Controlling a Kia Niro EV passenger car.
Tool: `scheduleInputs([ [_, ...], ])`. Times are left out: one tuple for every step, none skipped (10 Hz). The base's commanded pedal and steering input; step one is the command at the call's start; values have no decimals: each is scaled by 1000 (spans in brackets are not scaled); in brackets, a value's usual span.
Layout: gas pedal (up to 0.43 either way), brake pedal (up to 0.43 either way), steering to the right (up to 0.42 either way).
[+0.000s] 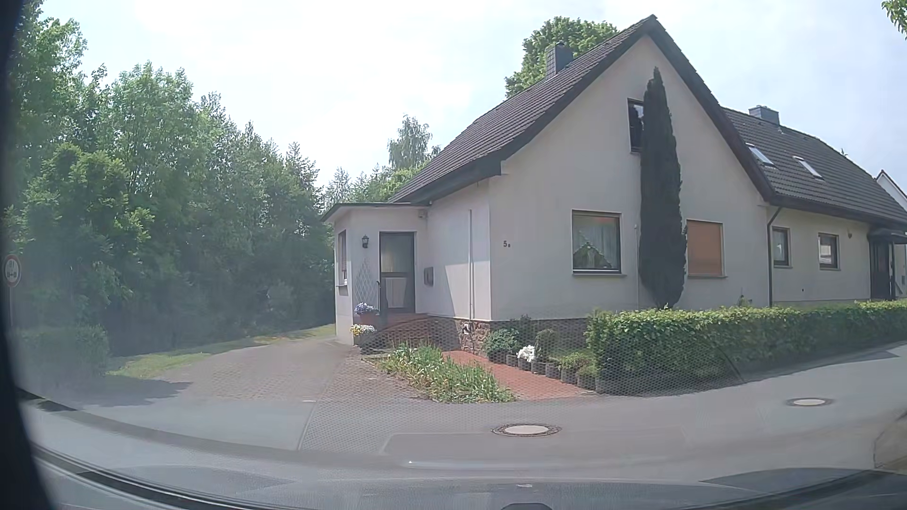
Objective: Follow the waypoints while adhering to traffic rules and regulations
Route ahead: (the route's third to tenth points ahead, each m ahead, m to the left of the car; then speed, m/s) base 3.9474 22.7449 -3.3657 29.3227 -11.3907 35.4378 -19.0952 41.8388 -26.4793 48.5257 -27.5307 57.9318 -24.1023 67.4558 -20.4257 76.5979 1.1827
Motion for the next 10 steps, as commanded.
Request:
scheduleInputs([
  [59,0,-300],
  [110,0,-347],
  [157,0,-406],
  [177,0,-450],
  [197,0,-490],
  [197,0,-533],
  [197,0,-573],
  [197,0,-608],
  [197,0,-648],
  [197,0,-692],
])
